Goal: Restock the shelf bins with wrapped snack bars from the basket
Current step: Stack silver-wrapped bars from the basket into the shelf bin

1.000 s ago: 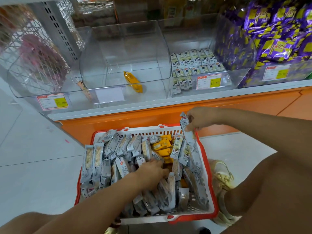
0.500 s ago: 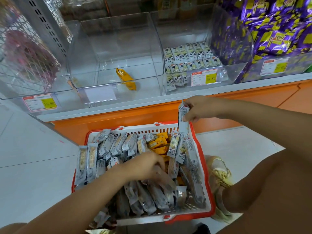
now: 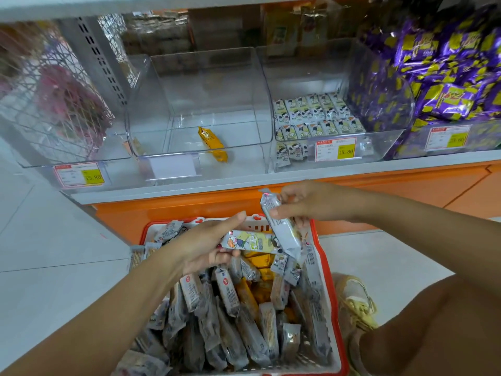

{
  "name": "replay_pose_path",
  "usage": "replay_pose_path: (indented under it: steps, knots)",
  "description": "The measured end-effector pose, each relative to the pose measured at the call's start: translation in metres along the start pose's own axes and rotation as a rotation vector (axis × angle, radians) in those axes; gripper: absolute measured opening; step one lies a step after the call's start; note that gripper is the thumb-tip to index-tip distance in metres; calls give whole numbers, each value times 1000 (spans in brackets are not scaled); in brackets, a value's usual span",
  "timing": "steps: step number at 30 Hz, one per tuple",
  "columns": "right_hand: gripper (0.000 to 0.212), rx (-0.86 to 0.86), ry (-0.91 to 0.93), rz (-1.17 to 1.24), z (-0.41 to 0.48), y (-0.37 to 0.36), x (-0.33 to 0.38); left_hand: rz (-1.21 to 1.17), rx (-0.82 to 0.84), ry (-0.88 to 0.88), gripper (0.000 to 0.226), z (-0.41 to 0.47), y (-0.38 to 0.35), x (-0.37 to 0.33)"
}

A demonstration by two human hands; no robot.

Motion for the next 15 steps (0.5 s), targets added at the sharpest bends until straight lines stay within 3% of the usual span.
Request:
replay_pose_path:
  steps: [5,8,12,15]
  knots:
    - [46,-119,55,-17,0,10,12,-65,107,-36,55,-7,-7,-8]
    - [50,-113,95,-1,-1,13,18,-59,117,-76,74,-9,-4,-12]
    - [42,-112,152,-111,-5,20,28,106,83,-119,42,-16,-8,-19]
    - [33,-197,163,-216,-6,29,33,122,66,-184,41,-16,-17,-25]
Point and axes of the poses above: each hand's wrist, its own z-axis towards the middle knuckle, its own y-axis out of the back of the hand, x = y × z, the point moved 9 cm from there along z, towards the middle knuckle
